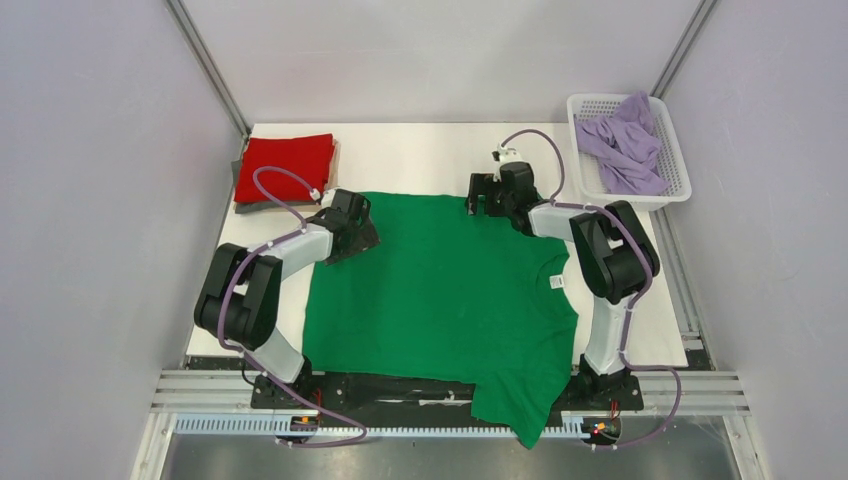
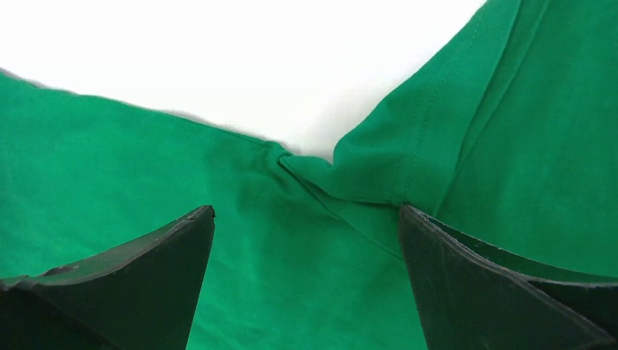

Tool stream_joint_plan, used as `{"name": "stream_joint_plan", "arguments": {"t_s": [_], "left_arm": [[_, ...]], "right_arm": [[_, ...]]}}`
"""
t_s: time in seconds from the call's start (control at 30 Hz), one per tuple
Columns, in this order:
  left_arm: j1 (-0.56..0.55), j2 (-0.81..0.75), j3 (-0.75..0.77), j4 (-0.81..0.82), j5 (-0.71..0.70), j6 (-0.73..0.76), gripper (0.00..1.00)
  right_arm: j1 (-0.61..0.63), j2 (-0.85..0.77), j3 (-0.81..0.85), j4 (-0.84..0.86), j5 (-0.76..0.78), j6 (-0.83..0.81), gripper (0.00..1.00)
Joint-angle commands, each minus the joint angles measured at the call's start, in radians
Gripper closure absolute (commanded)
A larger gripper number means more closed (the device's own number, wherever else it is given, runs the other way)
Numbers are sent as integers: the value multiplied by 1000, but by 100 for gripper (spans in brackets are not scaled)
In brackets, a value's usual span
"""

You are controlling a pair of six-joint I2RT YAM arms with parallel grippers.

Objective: Fold and stack the t-shirts
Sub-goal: Flatten out the tshirt

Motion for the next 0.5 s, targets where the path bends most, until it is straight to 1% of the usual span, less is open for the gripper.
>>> {"name": "stream_joint_plan", "arguments": {"t_s": [0.0,0.2,0.37,0.47], "left_arm": [[3,5,12,-36,-36,35,0],[2,1,10,-37,-30,32,0],[2,1,12,-40,-29,34,0],[3,0,11,-43,-32,34,0]], "right_arm": [[2,46,29,125,-8,25,2],[9,161,135,293,-67,49,2],[25,295,359,337,-92,68,2],[26,367,513,313,-117,80,2]]}}
